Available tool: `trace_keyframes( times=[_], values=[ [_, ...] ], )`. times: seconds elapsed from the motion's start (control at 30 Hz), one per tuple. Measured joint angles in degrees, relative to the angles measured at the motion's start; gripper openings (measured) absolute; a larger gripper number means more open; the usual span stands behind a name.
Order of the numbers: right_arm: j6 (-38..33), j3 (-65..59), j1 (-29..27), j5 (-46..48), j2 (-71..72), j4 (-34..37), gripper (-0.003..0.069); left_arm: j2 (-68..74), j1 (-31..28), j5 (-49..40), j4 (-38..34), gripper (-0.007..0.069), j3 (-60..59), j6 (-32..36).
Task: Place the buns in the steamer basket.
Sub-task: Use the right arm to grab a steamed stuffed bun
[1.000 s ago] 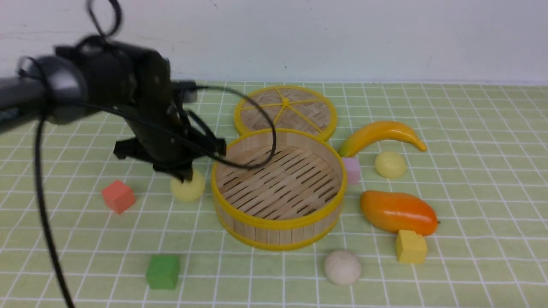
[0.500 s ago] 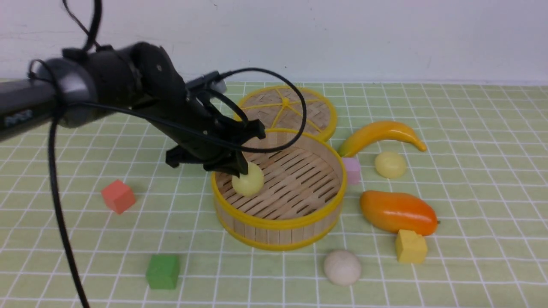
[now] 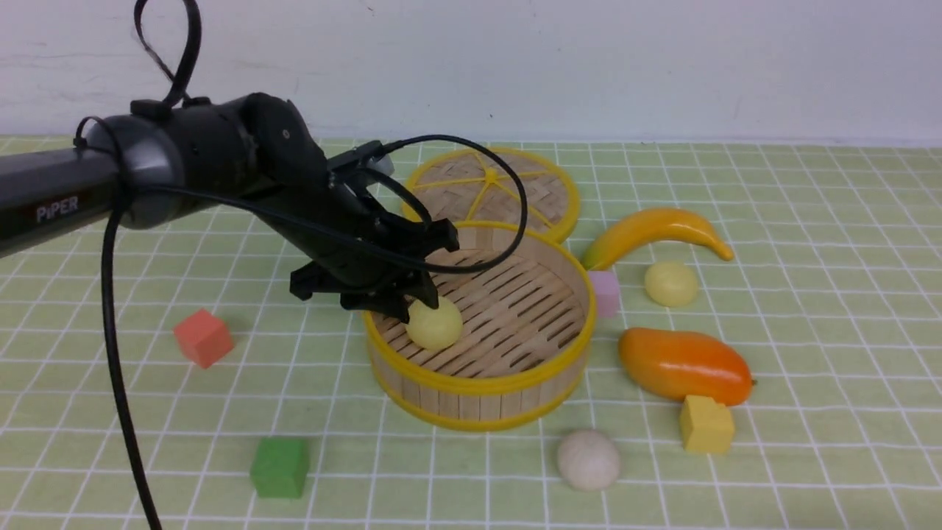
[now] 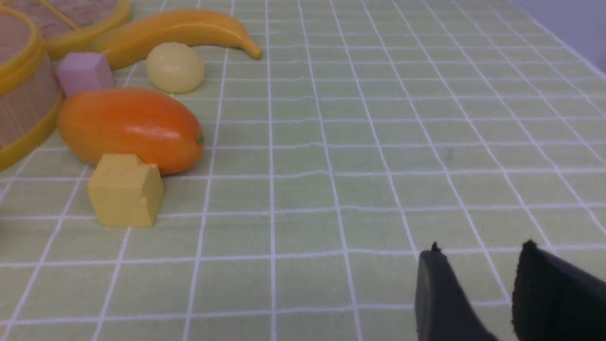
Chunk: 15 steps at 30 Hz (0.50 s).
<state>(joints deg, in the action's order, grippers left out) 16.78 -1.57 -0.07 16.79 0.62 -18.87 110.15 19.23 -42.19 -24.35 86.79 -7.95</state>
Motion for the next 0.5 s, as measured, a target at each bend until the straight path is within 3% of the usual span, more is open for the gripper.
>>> trace_keyframes(
  times=[0.13, 0.23, 0.33, 0.5],
  values=[
    [0.39, 0.0, 0.0, -8.02, 0.0, -0.6, 0.0241, -6.6, 0.0, -1.32, 3.27, 0.0365, 0.0, 0.05],
    [3.7, 0.0, 0.0, -16.79, 0.0, -0.24, 0.0241, -14.23, 0.0, -3.22, 6.27, 0.0359, 0.0, 0.05],
    [8.22, 0.0, 0.0, -27.79, 0.0, 0.09, 0.0241, -23.37, 0.0, -4.31, 8.62, 0.0304, -1.02, 0.18],
    [16.69, 0.59, 0.0, -40.88, 0.0, 0.71, 0.0241, -40.81, 0.0, -2.27, 11.79, 0.0119, -9.8, 0.24]
  ],
)
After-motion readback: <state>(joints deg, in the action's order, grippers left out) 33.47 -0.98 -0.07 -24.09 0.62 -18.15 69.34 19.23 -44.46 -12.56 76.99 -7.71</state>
